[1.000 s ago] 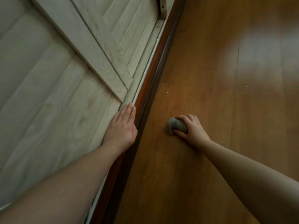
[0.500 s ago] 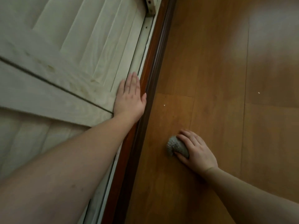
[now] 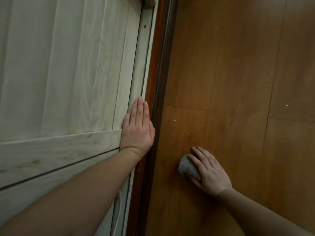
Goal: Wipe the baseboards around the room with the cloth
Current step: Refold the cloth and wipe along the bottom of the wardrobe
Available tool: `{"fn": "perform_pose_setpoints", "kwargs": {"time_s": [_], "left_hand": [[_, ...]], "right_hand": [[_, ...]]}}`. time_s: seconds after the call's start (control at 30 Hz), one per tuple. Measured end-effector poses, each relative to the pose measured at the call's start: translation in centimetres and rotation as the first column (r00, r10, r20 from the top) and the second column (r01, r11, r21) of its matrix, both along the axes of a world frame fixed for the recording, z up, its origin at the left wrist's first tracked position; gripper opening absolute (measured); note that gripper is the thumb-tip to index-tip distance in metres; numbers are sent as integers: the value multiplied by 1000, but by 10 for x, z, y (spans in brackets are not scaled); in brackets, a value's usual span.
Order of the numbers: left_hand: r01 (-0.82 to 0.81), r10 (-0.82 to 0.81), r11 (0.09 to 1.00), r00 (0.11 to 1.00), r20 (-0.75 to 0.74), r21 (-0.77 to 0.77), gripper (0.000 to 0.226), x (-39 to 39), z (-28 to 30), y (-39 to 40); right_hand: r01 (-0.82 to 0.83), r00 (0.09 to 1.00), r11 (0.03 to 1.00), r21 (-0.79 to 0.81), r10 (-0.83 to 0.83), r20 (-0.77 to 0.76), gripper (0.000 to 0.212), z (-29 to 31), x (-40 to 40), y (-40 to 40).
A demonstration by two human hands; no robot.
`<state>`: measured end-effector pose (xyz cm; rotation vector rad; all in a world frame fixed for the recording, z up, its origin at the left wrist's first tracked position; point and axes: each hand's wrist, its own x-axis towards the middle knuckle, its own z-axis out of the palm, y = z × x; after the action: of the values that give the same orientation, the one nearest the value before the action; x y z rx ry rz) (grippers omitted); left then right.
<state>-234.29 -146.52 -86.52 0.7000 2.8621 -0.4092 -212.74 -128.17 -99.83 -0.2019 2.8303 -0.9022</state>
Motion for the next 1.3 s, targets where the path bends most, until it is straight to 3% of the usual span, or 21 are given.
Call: {"fn": "perform_pose_setpoints", "kwargs": {"time_s": [0.43, 0.63, 0.8, 1.03, 1.2, 1.3], "left_hand": [[21, -21, 1000, 999, -26, 16, 64, -1, -4, -2], [26, -24, 999, 999, -38, 45, 63, -1, -4, -2], [23, -22, 999, 999, -38, 35, 64, -1, -3, -2], [15, -14, 998, 1000, -12, 65, 63, -1, -2, -3], [18, -17, 999, 999, -30, 43, 64, -5, -11, -4], [27, -28, 1000, 998, -48, -12, 65, -4, -10, -3]], "right_hand": [[30, 999, 1000, -2, -30, 31, 80, 6, -3, -3], [53, 997, 996, -74, -48, 62, 64, 13, -7, -1], [56, 985, 998, -26, -51, 163, 57, 58, -26, 16], [172, 977, 982, 80, -180, 111, 56, 133, -83, 45], [222, 975, 975, -9, -222, 5, 56, 116, -127, 33], [331, 943, 937, -113, -330, 27, 55, 94, -129, 17]]}}
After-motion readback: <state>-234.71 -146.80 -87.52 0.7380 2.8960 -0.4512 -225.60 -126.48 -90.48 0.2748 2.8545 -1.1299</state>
